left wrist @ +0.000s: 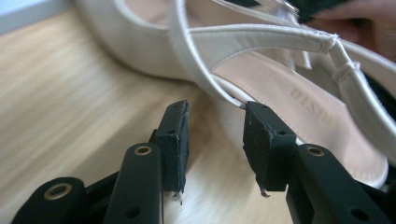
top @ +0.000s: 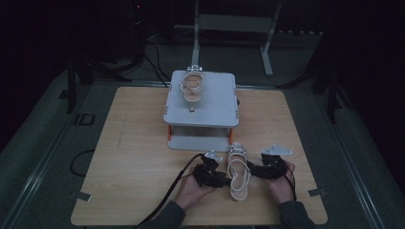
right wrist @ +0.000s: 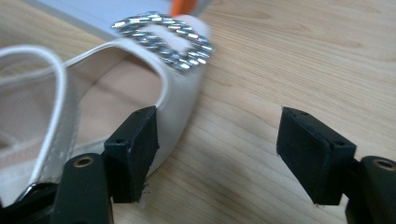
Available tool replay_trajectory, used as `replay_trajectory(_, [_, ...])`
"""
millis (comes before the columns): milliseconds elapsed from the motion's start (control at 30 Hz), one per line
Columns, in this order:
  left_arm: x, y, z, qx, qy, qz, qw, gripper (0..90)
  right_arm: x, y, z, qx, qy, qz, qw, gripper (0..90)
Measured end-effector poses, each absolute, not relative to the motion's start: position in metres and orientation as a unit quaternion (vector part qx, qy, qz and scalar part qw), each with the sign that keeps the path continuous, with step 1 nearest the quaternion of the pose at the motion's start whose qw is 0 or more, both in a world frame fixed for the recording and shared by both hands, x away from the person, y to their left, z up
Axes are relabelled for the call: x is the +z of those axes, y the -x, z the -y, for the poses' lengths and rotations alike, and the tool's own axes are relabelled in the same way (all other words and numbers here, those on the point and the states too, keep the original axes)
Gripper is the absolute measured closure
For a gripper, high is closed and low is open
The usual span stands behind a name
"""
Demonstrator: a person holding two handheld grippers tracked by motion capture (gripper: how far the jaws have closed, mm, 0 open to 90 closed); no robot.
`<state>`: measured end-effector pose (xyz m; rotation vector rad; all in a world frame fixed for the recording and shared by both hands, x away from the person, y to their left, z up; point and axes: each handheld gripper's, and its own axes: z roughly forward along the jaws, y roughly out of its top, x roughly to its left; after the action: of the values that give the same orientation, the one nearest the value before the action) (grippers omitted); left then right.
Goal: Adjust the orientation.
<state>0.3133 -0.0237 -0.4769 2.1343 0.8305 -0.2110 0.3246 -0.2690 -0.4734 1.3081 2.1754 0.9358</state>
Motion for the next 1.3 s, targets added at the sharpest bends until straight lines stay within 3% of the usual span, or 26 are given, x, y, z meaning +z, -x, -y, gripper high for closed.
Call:
replay_trajectory(400, [-0.476, -0.308, 0.040, -0.072, -0.854, -0.311, 0.410, 55.4, -0.439, -0.306, 0.269, 0.355, -0.473, -0.770, 0.240, 32.6])
replay_trajectory(733, [-0.462, -0.311, 0.000, -0.005, -0.845, -0.328, 0.421, 52.9, -0.443, -0.304, 0.248, 0.310, -0.474, -0.804, 0.180, 38.8])
replay_trajectory(800, [-0.460, -0.316, -0.017, 0.031, -0.842, -0.345, 0.414, 52.7, -0.450, -0.308, 0.248, 0.289, -0.489, -0.807, 0.162, 42.9])
replay_trajectory(1167, [-0.459, -0.341, -0.080, 0.097, -0.804, -0.430, 0.399, 50.9, -0.447, -0.312, 0.256, 0.268, -0.513, -0.806, 0.126, 60.8])
replay_trajectory(1300, [-0.459, -0.349, -0.101, 0.129, -0.790, -0.455, 0.391, 50.9, -0.451, -0.314, 0.253, 0.258, -0.514, -0.810, 0.115, 71.6])
